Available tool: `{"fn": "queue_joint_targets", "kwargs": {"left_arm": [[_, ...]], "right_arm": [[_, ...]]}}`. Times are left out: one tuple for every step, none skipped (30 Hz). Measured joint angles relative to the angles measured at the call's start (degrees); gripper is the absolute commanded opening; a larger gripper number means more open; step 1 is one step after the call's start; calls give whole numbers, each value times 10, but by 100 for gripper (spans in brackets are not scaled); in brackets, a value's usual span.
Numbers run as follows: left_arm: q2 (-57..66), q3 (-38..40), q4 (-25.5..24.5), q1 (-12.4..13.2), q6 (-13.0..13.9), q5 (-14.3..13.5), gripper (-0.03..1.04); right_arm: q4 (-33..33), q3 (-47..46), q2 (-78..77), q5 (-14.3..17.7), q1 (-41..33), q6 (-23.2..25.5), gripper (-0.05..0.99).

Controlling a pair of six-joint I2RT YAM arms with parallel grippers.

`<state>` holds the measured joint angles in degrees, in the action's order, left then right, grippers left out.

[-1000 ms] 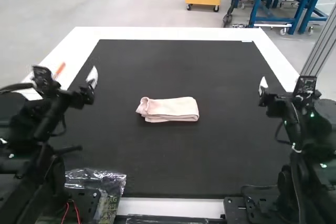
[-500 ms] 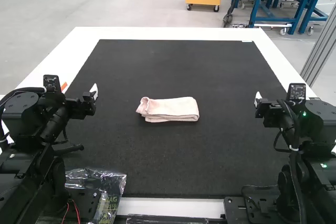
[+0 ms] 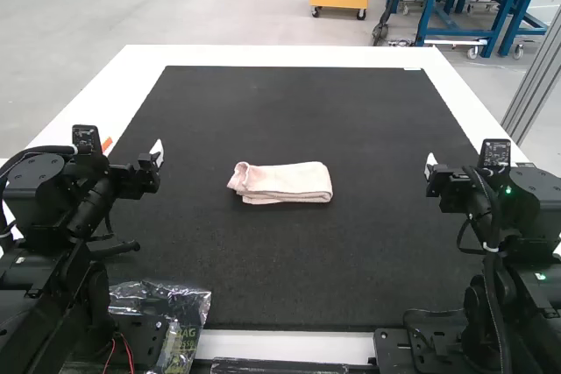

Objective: Fold the towel.

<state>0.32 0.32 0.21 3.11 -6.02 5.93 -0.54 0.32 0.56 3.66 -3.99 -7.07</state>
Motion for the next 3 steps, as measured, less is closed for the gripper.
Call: {"fn": "queue_joint_targets", "kwargs": {"left_arm": [[0,0,0,0,0,0,97],[0,0,0,0,0,0,97],[0,0,0,0,0,0,97]], "right_arm": [[0,0,0,0,0,0,92],[0,0,0,0,0,0,92],[0,0,0,0,0,0,92]]}}
